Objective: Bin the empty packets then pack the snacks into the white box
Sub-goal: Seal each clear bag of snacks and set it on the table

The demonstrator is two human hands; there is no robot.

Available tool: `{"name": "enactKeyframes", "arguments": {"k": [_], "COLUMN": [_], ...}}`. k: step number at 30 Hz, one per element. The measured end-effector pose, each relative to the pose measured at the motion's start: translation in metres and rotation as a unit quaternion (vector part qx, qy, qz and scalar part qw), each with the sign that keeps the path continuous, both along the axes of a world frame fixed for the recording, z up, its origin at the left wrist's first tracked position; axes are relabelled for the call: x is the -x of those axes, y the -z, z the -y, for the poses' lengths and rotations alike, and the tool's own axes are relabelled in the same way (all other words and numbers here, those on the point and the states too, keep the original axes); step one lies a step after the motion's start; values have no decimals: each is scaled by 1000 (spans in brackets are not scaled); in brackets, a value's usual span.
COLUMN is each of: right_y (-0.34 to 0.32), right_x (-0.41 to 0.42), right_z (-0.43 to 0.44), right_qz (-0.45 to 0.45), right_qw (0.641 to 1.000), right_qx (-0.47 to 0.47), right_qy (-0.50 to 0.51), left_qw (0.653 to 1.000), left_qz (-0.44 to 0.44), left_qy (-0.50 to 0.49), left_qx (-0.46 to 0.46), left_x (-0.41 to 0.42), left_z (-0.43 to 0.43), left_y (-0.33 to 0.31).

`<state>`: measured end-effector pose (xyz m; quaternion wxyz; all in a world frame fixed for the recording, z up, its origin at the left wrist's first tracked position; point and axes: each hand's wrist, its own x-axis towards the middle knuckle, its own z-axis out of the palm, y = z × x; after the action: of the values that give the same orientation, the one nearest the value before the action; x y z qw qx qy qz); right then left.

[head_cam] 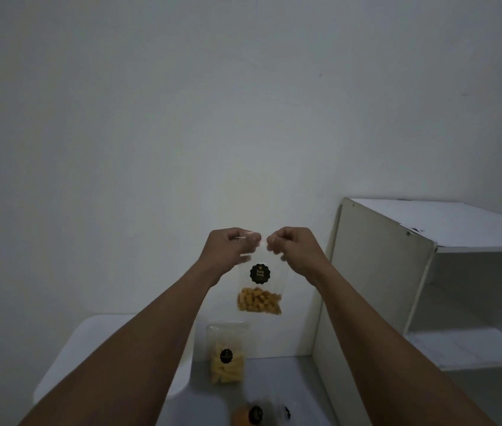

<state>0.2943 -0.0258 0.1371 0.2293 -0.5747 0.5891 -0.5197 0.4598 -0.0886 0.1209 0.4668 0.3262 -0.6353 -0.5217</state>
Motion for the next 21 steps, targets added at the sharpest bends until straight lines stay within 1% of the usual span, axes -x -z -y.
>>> {"name": "enactKeyframes", "arguments": {"k": [2, 4, 6, 8, 12, 14, 16, 18, 20, 21], "right_y": [1, 2, 3, 2, -3, -2, 1, 6, 11, 13], "right_x": [3, 3, 2, -1, -2, -4, -6, -5, -1, 2], "right_z": [0, 1, 3, 6, 10, 12, 13, 12, 12, 11], "right_qz": [6, 22, 15, -8, -44, -47, -27, 15, 56, 59], "right_qw": [1000, 1000, 999, 999, 999, 999, 999, 1000, 998, 998], "right_qx": [6, -8, -29, -33, -14, -9, -4, -5, -12, -14], "right_qy": [6, -10, -26, -26, -16, -18, -20, -24, -30, -29], "left_qw": [1000, 999, 998, 999, 999, 999, 999, 999, 998, 998], "left_qz": [-6, 7, 16, 22, 20, 37, 34, 21, 18, 25], "left_qy": [-5, -34, -50, -34, 22, 21, -11, -43, -58, -61], "left_qx": [-10, 14, 32, 32, -18, -12, 10, 14, 14, 18], "left_x": [-3, -5, -6, -5, -6, -5, -5, -8, -12, -13], "left_z": [3, 5, 7, 8, 8, 9, 11, 14, 17, 19], "left_y": [1, 2, 1, 0, 0, 1, 2, 2, 4, 4]}}
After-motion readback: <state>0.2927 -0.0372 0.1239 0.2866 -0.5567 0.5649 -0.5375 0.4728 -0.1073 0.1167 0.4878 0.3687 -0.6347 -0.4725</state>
